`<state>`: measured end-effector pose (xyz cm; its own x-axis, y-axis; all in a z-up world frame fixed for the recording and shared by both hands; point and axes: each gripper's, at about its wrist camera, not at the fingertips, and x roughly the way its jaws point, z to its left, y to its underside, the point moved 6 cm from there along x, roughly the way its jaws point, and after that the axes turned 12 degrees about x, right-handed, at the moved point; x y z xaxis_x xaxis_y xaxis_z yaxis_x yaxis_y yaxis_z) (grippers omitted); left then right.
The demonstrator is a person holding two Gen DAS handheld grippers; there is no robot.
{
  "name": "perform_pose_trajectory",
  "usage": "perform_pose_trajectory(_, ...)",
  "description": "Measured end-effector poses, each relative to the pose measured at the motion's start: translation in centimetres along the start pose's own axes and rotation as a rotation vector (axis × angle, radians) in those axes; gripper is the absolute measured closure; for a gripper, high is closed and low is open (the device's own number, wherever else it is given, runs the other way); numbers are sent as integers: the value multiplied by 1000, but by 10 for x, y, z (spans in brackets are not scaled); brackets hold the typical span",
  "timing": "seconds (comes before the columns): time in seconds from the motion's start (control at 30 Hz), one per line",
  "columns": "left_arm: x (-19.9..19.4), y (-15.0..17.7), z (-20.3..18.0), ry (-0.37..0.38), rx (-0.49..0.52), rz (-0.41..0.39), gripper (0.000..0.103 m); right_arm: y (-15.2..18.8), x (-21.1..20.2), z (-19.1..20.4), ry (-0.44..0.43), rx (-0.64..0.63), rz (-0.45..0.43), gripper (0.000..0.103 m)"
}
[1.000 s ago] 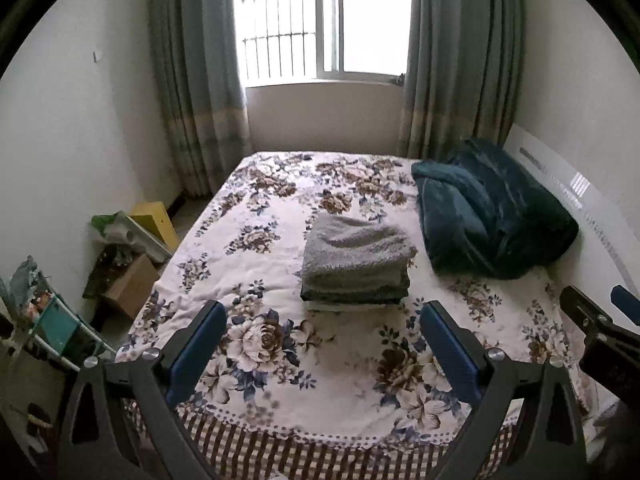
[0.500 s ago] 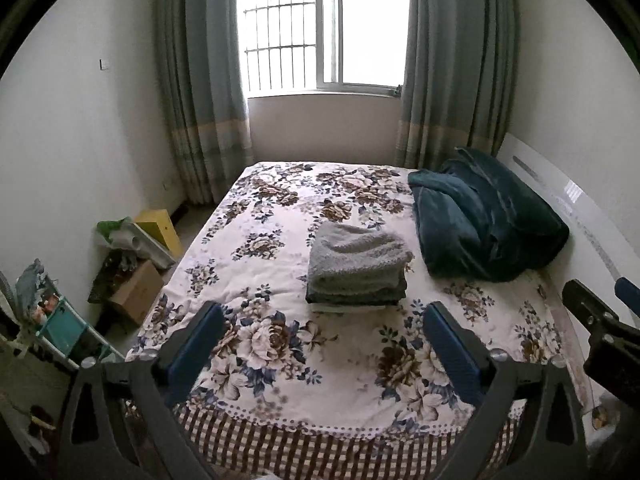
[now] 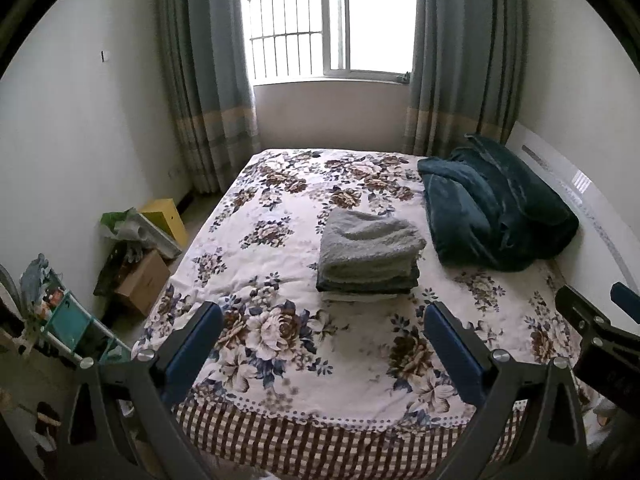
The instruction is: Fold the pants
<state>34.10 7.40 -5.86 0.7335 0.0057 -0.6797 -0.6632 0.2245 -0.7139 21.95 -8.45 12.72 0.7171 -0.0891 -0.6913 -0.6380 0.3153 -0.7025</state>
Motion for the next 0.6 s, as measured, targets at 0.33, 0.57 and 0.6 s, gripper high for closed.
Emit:
perform_pose_trajectory(0.33, 4, 0, -6, 15, 3, 23, 0, 1, 11, 2, -12, -8, 26, 0)
perform_pose_trajectory(0.57, 5, 0, -8, 21, -3, 24, 0, 3, 14, 2, -11, -13, 27, 0)
perform_pose_trajectory(0.6, 6, -1, -8, 22, -3, 23, 0, 3, 14, 3, -11, -10, 28, 0)
